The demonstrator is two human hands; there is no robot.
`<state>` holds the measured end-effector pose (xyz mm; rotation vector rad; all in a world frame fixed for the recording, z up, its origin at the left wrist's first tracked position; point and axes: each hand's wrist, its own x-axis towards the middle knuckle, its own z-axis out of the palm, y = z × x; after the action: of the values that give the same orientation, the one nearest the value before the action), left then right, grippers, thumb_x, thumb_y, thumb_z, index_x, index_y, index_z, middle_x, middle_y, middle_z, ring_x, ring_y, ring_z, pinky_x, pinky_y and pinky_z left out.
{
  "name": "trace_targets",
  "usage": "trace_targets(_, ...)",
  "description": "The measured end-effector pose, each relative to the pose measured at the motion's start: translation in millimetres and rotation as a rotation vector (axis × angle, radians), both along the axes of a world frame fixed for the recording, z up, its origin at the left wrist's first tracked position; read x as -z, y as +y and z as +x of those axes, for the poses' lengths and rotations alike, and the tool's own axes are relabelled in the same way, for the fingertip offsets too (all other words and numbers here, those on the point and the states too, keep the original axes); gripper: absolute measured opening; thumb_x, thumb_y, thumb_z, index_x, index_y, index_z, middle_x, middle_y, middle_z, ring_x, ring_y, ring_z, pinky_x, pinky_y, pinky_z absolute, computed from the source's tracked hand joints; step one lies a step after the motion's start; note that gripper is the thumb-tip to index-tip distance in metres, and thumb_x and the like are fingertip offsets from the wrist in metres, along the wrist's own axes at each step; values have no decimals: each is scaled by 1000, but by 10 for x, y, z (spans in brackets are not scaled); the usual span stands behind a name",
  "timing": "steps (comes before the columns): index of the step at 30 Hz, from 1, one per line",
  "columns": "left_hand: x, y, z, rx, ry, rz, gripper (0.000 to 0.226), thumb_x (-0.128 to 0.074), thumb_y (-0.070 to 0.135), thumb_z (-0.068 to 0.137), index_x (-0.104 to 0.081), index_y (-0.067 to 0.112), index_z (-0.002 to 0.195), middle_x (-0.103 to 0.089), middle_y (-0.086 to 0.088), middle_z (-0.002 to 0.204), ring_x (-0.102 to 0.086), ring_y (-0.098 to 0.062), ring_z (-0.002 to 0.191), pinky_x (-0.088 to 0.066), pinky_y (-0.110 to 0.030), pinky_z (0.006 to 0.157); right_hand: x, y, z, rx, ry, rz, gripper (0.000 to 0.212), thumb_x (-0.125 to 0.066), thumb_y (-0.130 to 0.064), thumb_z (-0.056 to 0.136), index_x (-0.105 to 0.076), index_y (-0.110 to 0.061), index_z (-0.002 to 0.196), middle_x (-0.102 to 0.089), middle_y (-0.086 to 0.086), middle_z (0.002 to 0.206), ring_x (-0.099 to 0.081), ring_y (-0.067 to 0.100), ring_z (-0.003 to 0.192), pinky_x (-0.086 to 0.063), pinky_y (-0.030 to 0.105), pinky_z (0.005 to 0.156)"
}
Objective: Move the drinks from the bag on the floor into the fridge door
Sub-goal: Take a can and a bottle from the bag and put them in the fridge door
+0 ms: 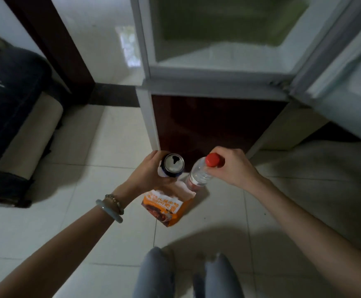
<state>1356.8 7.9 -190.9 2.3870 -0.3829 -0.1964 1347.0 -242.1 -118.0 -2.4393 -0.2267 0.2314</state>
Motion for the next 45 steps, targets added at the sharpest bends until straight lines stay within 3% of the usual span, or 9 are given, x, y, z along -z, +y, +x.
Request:
trace_targets(3,-837,-123,-14,17,-7,-15,72,-83,36,61,-49,17,122,-53,-2,118,-51,-16,103,-48,-30,87,-918,-120,-198,67,-43,40,17,-72,-24,66,-63,-19,80,-65,-2,71,-60,14,67,-49,33,63)
trace_targets(9,-1944,-394,-28,76,-73,-17,71,-84,33,60,-49,20,121,-48,9,110,-46,-6,98,-38,-18,81,-2088,-404,-499,162,-144,92,18,-76,-22,67,-61,-25,77,-63,-9,70,-55,-3,63,-39,8,56)
trace_targets(13,-2234,-538,-19,143,-62,-26,74,-84,32,58,-49,20,123,-51,0,118,-52,-14,105,-49,-33,89,-2503,-545,-683,225,-235,81,17,-77,-21,68,-65,-18,80,-64,-5,71,-57,3,66,-40,10,57)
trace_targets(17,-2336,-643,21,205,-20,-26,77,-81,43,55,-47,26,122,-50,4,120,-53,-13,107,-50,-38,90,-2698,-693,-784,287,-258,77,21,-78,-23,69,-67,-11,82,-68,7,76,-62,17,72,-47,26,62)
trace_targets(22,-2443,-854,90,282,-24,-48,68,-83,32,59,-47,24,117,-54,2,117,-54,-15,107,-49,-34,91,-2821,-838,-850,350,-279,84,23,-79,-26,67,-69,-14,83,-66,-2,75,-56,1,67,-39,5,57)
trace_targets(29,-2592,-1193,270,371,20,-105,76,-73,51,51,-46,27,118,-58,1,116,-57,-16,104,-52,-42,87,-2929,-1019,-920,443,-308,86,18,-79,-22,66,-67,-18,78,-64,-5,71,-54,0,63,-38,6,56)
trace_targets(36,-2838,-1779,359,488,62,-264,68,-81,30,57,-46,22,115,-56,9,107,-56,-16,105,-53,-34,84,-3099,-1308,-1107,604,-335,104,21,-79,-26,64,-68,-16,78,-69,3,77,-63,15,74,-50,29,65)
trace_targets(39,-2986,-2084,374,570,53,-298,59,-79,8,69,-45,22,116,-54,15,105,-54,-13,104,-50,-19,77,-3207,-1462,-1218,685,-359,103,19,-78,-24,63,-69,-17,79,-68,-2,74,-60,9,68,-47,25,63)
trace_targets(45,-3370,-2711,393,691,3,-348,51,-79,15,71,-52,24,114,-61,8,106,-57,2,93,-49,-20,74,-3477,-1861,-1351,797,-422,29,17,-79,-25,64,-69,-20,77,-64,-6,68,-54,3,63,-43,21,60)
